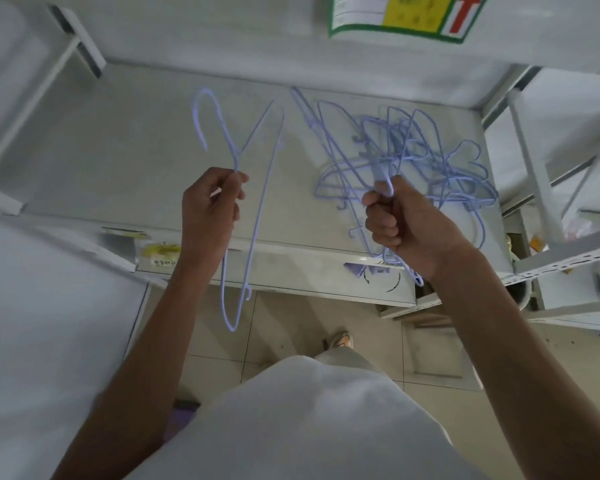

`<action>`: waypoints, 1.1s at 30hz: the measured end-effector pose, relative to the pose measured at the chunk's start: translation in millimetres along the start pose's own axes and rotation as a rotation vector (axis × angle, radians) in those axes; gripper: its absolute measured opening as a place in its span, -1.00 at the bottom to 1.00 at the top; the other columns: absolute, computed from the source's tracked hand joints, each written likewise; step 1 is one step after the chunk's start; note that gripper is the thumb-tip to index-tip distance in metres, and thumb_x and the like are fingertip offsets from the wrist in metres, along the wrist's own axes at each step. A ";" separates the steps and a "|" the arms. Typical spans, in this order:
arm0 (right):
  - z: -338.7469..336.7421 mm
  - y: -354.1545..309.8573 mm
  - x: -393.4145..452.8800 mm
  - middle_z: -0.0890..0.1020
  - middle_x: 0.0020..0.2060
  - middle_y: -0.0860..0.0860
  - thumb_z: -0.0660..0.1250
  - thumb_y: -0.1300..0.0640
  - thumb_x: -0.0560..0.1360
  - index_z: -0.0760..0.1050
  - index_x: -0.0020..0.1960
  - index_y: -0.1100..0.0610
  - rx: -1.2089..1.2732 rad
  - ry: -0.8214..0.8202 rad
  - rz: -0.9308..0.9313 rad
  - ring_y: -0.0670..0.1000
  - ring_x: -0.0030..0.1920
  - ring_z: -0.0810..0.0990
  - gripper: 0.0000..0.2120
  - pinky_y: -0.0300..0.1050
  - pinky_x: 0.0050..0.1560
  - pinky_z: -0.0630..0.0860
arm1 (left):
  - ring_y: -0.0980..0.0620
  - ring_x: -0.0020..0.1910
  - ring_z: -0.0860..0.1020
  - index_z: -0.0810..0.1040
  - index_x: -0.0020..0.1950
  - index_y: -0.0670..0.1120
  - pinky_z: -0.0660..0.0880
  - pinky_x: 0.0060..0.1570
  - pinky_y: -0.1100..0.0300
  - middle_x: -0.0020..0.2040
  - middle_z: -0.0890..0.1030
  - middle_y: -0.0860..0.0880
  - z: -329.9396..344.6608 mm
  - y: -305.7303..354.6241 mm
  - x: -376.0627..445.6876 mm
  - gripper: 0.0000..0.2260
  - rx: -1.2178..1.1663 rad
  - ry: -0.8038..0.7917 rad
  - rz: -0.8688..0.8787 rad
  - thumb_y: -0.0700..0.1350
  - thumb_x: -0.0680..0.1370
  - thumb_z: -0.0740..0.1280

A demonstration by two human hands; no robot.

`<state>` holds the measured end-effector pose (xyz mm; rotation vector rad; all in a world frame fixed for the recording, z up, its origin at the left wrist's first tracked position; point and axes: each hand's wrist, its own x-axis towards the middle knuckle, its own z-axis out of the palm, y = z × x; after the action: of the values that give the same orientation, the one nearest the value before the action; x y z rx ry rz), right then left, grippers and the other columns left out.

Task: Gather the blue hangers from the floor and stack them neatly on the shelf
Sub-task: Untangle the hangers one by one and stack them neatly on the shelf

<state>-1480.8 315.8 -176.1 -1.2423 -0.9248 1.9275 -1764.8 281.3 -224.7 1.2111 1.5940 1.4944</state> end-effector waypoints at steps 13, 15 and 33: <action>80.4 7.0 -29.3 0.27 -0.50 -0.11 0.22 0.08 0.65 0.45 -0.13 0.08 0.125 -0.233 0.086 -0.13 -0.49 0.19 -0.81 -0.25 -0.51 0.11 | 0.10 -0.48 0.45 0.66 -0.03 -0.10 0.38 -0.47 0.27 -0.30 0.58 0.05 -43.6 5.4 -21.8 -0.84 -0.064 -0.049 -0.010 -0.14 0.63 0.29; 92.4 13.3 -35.1 0.27 -0.51 -0.11 0.24 0.06 0.64 0.45 -0.13 0.09 0.140 -0.257 0.092 -0.13 -0.49 0.19 -0.82 -0.26 -0.52 0.13 | 0.07 -0.46 0.47 0.64 -0.02 -0.12 0.39 -0.46 0.24 -0.29 0.58 0.03 -44.5 5.1 -23.2 -0.85 -0.103 -0.037 -0.016 -0.14 0.64 0.29; 102.7 52.6 -27.8 0.25 -0.51 -0.09 0.18 0.13 0.66 0.47 -0.17 0.10 0.143 -0.111 0.266 -0.13 -0.50 0.17 -0.76 -0.29 -0.59 0.12 | -0.18 -0.06 0.63 0.67 -0.04 0.03 0.52 -0.11 -0.01 -0.07 0.68 -0.05 -130.1 -39.6 -28.4 -0.91 0.892 -0.031 0.210 -0.01 0.54 0.39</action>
<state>-1575.0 243.6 -176.1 -1.2341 -0.6889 2.2478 -1879.7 206.4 -247.0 1.8984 2.2580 0.8395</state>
